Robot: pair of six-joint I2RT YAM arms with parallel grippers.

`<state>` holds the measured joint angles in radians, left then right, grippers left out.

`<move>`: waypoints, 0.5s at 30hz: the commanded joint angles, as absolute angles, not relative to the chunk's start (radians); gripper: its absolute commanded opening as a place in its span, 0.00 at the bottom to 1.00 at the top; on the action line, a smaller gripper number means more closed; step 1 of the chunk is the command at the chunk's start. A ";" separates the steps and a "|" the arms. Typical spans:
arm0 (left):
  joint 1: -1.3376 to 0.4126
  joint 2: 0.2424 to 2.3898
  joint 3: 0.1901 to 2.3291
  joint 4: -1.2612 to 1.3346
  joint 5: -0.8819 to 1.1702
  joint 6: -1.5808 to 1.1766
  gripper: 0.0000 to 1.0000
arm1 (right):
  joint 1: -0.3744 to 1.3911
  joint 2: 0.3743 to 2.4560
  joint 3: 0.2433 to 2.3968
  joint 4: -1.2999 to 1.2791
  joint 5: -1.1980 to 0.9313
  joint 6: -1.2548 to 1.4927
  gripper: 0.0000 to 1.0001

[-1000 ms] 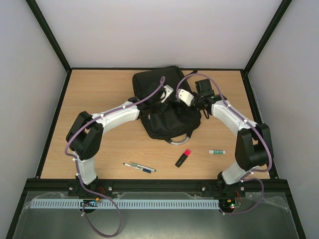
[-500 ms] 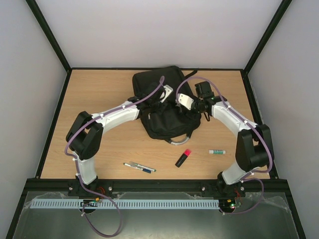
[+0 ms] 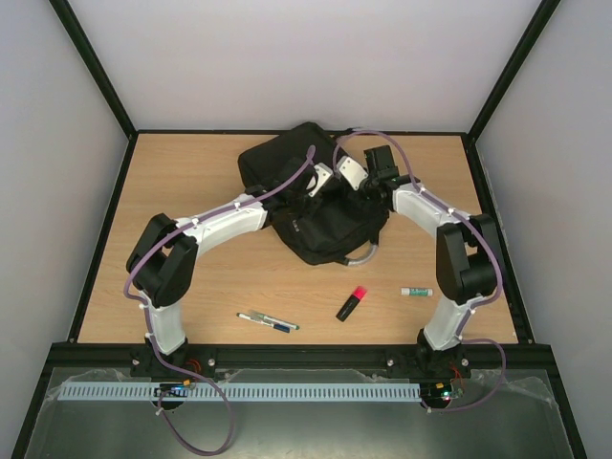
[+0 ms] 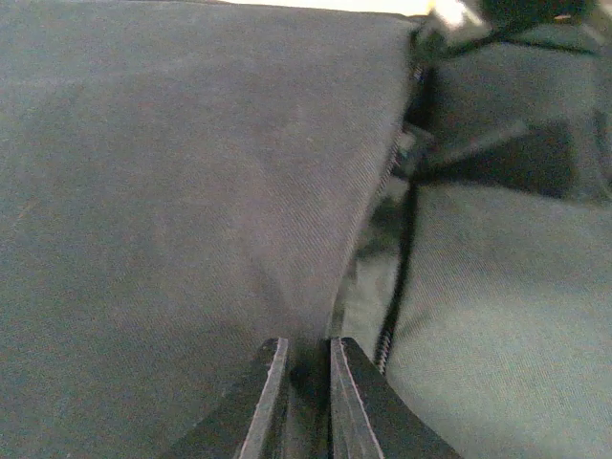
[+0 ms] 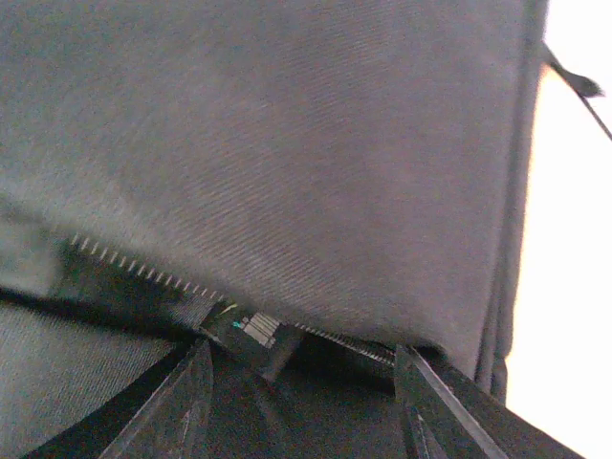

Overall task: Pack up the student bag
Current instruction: Place the stationery in the student bag, then adjust the student bag at the center of the board.

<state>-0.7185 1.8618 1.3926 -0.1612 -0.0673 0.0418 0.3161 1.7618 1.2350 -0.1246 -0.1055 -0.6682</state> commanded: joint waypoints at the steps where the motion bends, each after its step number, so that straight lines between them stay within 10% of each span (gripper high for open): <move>1: -0.719 1.814 1.413 -0.147 -0.040 0.030 0.13 | 0.314 1.798 1.301 0.006 0.013 -0.506 0.52; 15: -0.720 1.813 1.411 -0.151 -0.045 0.033 0.18 | 0.312 1.785 1.247 0.011 0.064 -0.428 0.52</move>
<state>-0.7189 1.8484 1.3930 -0.1619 -0.0479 0.0399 0.3164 1.8168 1.2625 0.0067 0.0685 -0.4698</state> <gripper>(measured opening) 0.129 0.521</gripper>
